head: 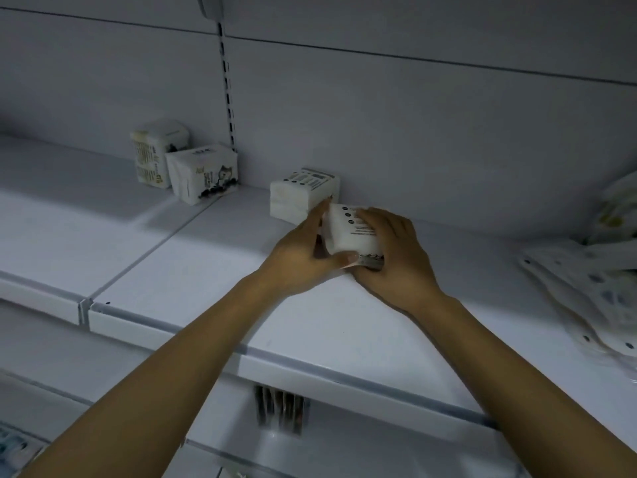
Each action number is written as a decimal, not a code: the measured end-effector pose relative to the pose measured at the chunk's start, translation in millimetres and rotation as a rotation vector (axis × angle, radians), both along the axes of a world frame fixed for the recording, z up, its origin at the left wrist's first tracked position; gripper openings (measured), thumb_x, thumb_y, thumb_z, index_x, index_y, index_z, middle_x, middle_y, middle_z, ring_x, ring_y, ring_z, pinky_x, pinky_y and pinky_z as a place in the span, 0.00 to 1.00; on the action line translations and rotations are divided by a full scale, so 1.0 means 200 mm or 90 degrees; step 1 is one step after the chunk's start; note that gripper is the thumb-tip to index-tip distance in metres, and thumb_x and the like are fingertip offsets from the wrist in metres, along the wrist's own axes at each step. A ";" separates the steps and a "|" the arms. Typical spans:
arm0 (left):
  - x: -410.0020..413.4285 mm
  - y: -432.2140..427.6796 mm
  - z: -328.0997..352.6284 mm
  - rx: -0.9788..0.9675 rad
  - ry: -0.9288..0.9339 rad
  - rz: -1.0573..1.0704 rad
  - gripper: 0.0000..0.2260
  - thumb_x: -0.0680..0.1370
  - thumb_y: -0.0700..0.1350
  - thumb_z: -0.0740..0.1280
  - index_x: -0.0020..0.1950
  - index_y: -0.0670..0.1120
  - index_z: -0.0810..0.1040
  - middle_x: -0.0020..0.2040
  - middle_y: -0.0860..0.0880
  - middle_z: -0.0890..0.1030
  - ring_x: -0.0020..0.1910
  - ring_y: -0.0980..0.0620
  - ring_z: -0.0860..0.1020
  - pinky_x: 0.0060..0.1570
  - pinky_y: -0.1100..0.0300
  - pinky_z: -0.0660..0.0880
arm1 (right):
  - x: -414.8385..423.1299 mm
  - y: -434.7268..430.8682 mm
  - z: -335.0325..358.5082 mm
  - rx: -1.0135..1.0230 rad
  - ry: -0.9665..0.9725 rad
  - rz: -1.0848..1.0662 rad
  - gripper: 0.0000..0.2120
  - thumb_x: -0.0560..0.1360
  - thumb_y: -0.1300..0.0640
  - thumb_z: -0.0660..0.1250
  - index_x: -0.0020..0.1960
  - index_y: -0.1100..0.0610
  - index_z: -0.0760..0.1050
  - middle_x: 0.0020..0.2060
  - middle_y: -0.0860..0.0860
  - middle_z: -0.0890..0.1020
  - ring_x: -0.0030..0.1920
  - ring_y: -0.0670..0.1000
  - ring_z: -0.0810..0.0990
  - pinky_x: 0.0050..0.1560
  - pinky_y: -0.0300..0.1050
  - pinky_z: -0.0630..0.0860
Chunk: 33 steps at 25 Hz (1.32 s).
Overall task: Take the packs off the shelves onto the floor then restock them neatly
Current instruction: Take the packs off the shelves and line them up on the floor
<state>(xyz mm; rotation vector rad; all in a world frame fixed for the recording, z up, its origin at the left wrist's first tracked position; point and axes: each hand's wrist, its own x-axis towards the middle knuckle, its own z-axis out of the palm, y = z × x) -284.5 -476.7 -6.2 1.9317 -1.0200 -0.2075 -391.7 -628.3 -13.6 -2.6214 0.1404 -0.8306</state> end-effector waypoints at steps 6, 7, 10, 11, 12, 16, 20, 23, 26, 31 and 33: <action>-0.01 0.00 0.04 -0.003 0.041 0.025 0.31 0.79 0.57 0.61 0.77 0.53 0.53 0.60 0.61 0.72 0.56 0.59 0.74 0.43 0.82 0.66 | 0.00 0.00 0.07 0.363 -0.061 -0.007 0.51 0.61 0.43 0.79 0.76 0.44 0.54 0.73 0.42 0.60 0.69 0.39 0.63 0.62 0.30 0.67; 0.00 0.00 0.03 -0.015 0.073 0.043 0.26 0.80 0.58 0.59 0.76 0.54 0.56 0.59 0.61 0.75 0.55 0.58 0.75 0.42 0.80 0.67 | 0.01 -0.01 0.08 0.407 -0.055 -0.013 0.50 0.62 0.43 0.78 0.76 0.45 0.55 0.73 0.43 0.61 0.68 0.39 0.64 0.60 0.29 0.67; 0.01 0.01 0.02 -0.056 0.122 0.083 0.20 0.81 0.59 0.55 0.72 0.56 0.66 0.54 0.60 0.79 0.53 0.61 0.77 0.42 0.77 0.69 | 0.02 -0.03 0.07 0.430 -0.001 -0.007 0.44 0.62 0.38 0.73 0.73 0.43 0.61 0.68 0.44 0.69 0.65 0.43 0.70 0.61 0.36 0.69; 0.01 0.01 0.02 -0.059 0.123 0.086 0.19 0.81 0.59 0.55 0.71 0.56 0.66 0.54 0.59 0.80 0.53 0.62 0.77 0.44 0.76 0.69 | 0.02 -0.03 0.07 0.434 0.004 -0.006 0.41 0.63 0.38 0.73 0.72 0.43 0.63 0.67 0.44 0.70 0.64 0.43 0.71 0.62 0.38 0.69; 0.01 0.01 0.01 -0.061 0.124 0.087 0.19 0.81 0.59 0.54 0.71 0.56 0.66 0.54 0.57 0.80 0.53 0.61 0.77 0.45 0.74 0.70 | 0.03 -0.04 0.06 0.439 0.000 -0.008 0.37 0.64 0.40 0.74 0.70 0.43 0.65 0.65 0.44 0.71 0.63 0.43 0.72 0.63 0.39 0.70; 0.02 0.00 0.02 -0.074 0.131 0.072 0.19 0.81 0.59 0.55 0.68 0.53 0.69 0.57 0.56 0.79 0.55 0.59 0.76 0.51 0.67 0.71 | 0.05 -0.05 0.05 0.447 -0.014 -0.015 0.26 0.69 0.43 0.73 0.64 0.46 0.70 0.60 0.46 0.75 0.58 0.44 0.76 0.55 0.37 0.73; 0.01 0.01 0.04 -0.050 0.171 0.042 0.20 0.81 0.60 0.56 0.67 0.50 0.72 0.60 0.54 0.79 0.59 0.54 0.76 0.59 0.61 0.70 | 0.03 -0.01 0.07 0.414 0.009 -0.014 0.21 0.71 0.43 0.72 0.60 0.45 0.71 0.55 0.45 0.77 0.54 0.44 0.77 0.50 0.32 0.73; -0.05 0.06 0.12 -0.105 0.224 0.033 0.15 0.81 0.60 0.57 0.60 0.54 0.75 0.57 0.53 0.80 0.59 0.51 0.77 0.62 0.55 0.73 | -0.03 0.08 0.16 0.416 -0.044 -0.036 0.16 0.69 0.42 0.73 0.53 0.43 0.72 0.50 0.44 0.79 0.49 0.42 0.79 0.46 0.35 0.75; -0.17 0.24 0.27 -0.259 0.266 0.042 0.17 0.78 0.59 0.62 0.64 0.54 0.72 0.58 0.50 0.80 0.58 0.50 0.79 0.57 0.55 0.77 | -0.08 0.31 0.29 0.495 -0.157 0.028 0.12 0.72 0.43 0.71 0.52 0.45 0.74 0.46 0.43 0.81 0.46 0.40 0.81 0.44 0.37 0.76; -0.30 0.84 0.44 -0.408 0.287 0.110 0.21 0.77 0.51 0.68 0.68 0.47 0.70 0.57 0.46 0.82 0.55 0.49 0.82 0.50 0.52 0.80 | -0.10 0.90 0.39 0.560 -0.147 0.241 0.25 0.73 0.35 0.62 0.61 0.51 0.73 0.53 0.45 0.81 0.51 0.41 0.80 0.48 0.36 0.76; -0.36 1.17 0.45 -0.414 0.293 0.161 0.18 0.78 0.52 0.66 0.66 0.48 0.73 0.55 0.48 0.83 0.55 0.49 0.82 0.51 0.51 0.80 | -0.11 1.17 0.34 0.481 -0.096 0.281 0.36 0.66 0.33 0.67 0.70 0.48 0.66 0.63 0.44 0.76 0.62 0.42 0.75 0.58 0.41 0.74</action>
